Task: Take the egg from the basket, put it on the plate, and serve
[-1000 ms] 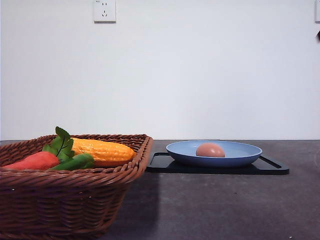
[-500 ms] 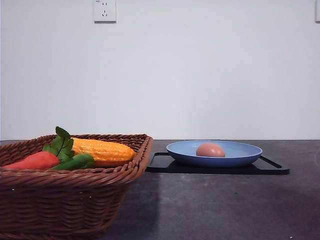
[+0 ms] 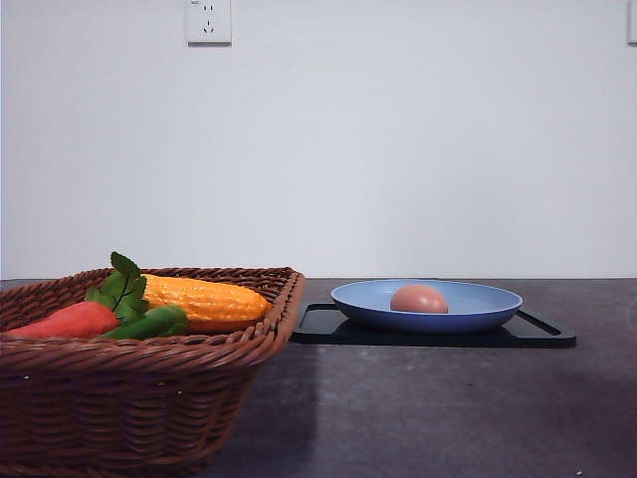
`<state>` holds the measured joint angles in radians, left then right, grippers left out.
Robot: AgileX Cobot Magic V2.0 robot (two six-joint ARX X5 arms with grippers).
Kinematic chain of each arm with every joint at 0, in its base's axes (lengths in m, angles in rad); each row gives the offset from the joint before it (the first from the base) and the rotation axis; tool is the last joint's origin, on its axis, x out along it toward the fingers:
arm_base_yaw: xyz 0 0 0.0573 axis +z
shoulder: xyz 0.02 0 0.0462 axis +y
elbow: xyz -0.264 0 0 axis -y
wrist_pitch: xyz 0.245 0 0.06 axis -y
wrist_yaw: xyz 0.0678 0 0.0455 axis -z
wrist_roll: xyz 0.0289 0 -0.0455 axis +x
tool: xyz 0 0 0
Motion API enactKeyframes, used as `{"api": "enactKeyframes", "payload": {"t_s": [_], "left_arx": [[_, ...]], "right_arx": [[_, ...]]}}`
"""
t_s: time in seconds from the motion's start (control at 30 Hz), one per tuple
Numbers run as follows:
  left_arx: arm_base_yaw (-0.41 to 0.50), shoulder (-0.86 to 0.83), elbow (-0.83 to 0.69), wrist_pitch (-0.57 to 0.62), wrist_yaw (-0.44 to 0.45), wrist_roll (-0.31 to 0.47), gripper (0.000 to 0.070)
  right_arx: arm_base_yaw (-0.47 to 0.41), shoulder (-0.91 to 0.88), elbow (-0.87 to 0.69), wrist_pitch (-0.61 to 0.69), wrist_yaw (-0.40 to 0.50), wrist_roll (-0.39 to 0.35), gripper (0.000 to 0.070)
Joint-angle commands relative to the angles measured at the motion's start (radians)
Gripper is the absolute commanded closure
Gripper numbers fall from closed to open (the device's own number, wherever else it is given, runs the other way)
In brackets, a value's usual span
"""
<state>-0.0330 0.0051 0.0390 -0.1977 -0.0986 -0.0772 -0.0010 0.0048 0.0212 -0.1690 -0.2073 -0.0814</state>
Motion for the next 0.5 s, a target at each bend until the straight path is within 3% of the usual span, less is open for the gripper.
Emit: {"api": "enactKeyframes", "payload": {"t_s": [0.0,0.47], "left_arx": [[0.0,-0.003,-0.021,-0.013,0.001,0.006,0.07],[0.0,-0.002,-0.021,-0.013,0.001,0.006,0.07]], "right_arx": [[0.0,-0.001,-0.008,0.013,-0.001,-0.005,0.07],[0.0,-0.001,-0.007,0.015,-0.001,-0.005,0.07]]}}
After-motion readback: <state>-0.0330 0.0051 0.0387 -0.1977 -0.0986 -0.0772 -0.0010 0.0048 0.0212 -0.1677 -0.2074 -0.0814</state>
